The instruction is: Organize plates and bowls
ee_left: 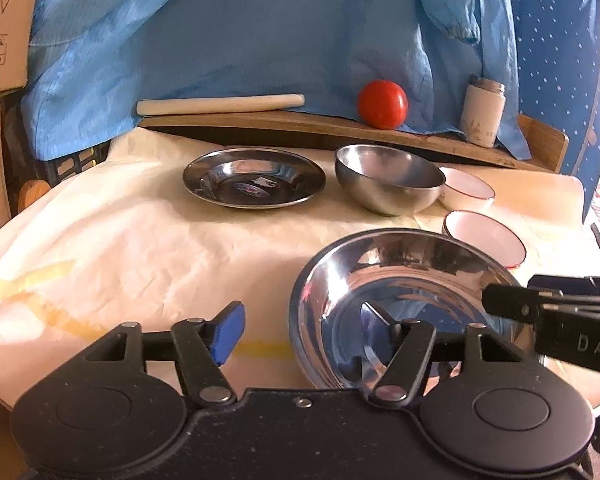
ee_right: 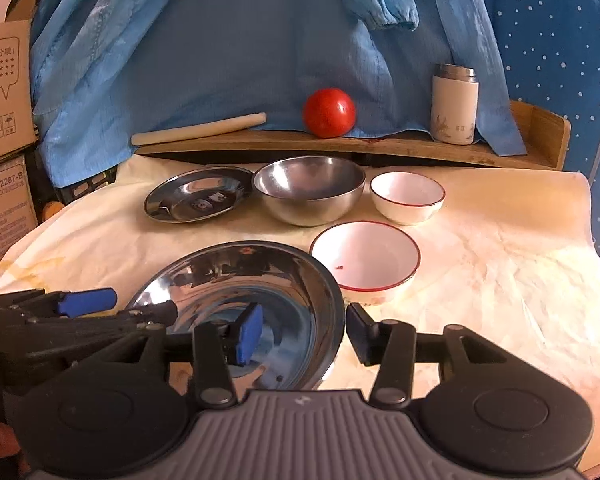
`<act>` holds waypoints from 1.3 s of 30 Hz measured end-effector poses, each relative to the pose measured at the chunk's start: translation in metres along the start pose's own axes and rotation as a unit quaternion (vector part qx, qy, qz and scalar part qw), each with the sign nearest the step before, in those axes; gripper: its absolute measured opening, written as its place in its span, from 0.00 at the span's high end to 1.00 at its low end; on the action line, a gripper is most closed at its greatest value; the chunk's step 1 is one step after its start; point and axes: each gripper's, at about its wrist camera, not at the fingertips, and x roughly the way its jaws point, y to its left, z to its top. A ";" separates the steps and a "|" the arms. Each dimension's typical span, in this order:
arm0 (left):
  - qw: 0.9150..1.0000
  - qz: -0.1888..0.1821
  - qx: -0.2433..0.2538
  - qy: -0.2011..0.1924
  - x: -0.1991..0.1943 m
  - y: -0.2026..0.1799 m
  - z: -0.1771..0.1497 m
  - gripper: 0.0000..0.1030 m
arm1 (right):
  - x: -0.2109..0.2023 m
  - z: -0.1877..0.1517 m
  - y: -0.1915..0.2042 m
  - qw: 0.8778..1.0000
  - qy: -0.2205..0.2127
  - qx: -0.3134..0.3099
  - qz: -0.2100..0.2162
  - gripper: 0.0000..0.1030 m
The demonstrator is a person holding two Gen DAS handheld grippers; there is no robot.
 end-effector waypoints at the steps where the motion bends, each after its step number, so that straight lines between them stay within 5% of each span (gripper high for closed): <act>1: 1.000 -0.001 -0.005 -0.002 0.000 0.003 0.001 0.28 | 0.000 0.000 0.000 1.000 -0.001 -0.001 0.000 0.48; 8: 0.998 0.019 -0.053 -0.015 0.004 0.028 0.014 0.18 | 0.004 0.006 -0.002 1.000 -0.011 0.006 0.007 0.26; 11: 0.997 0.031 -0.069 -0.020 0.011 0.041 0.024 0.04 | 0.009 0.011 -0.002 1.000 -0.016 0.007 0.018 0.15; 18: 0.996 0.030 -0.077 -0.022 0.038 0.079 0.066 0.01 | 0.026 0.040 0.007 0.998 -0.032 0.003 0.061 0.07; 26: 0.996 0.023 -0.087 0.012 0.091 0.121 0.111 0.01 | 0.070 0.075 0.032 0.991 -0.016 0.020 0.132 0.04; 39: 0.995 0.006 -0.080 0.060 0.164 0.142 0.138 0.01 | 0.136 0.091 0.057 0.985 0.048 0.071 0.149 0.04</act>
